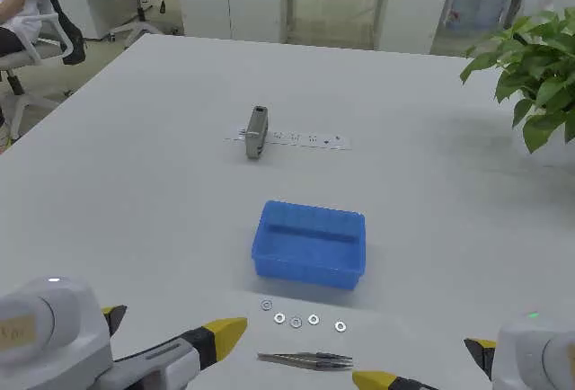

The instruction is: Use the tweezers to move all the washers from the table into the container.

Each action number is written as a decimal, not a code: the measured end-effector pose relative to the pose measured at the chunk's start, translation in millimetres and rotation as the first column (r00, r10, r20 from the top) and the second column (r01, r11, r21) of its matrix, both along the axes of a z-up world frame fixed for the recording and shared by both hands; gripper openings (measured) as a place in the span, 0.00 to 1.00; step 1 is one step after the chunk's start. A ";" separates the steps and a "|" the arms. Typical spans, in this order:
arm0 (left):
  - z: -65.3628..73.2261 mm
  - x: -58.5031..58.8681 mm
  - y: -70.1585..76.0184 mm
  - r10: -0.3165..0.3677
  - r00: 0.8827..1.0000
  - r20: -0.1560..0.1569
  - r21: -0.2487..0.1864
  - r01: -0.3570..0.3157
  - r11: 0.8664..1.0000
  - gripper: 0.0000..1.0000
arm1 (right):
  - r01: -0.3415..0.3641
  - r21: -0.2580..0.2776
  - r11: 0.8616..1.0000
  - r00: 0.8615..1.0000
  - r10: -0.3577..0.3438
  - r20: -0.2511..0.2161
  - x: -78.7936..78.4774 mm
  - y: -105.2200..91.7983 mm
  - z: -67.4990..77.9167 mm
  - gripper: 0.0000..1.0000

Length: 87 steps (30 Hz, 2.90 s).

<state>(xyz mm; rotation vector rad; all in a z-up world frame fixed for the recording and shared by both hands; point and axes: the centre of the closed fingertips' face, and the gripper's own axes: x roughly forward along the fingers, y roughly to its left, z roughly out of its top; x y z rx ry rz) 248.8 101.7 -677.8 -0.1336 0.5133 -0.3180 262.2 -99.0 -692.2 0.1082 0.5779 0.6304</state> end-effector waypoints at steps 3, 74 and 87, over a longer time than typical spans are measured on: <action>1.4 1.6 1.7 0.014 1.000 0.006 0.000 -0.014 1.000 0.99 | 0.004 0.011 1.000 1.000 -0.004 -0.028 -1.9 -0.1 -4.2 0.92; -116.9 -2.6 -67.9 -0.541 0.785 -0.302 0.200 0.607 0.769 0.15 | -0.130 -0.013 0.991 0.991 0.129 -0.034 -5.1 17.1 -11.9 0.48; -149.9 -2.0 -83.2 -0.649 0.666 -0.368 0.246 0.743 0.622 0.12 | -0.183 -0.033 0.983 0.982 0.181 -0.054 -4.4 27.2 -19.1 0.48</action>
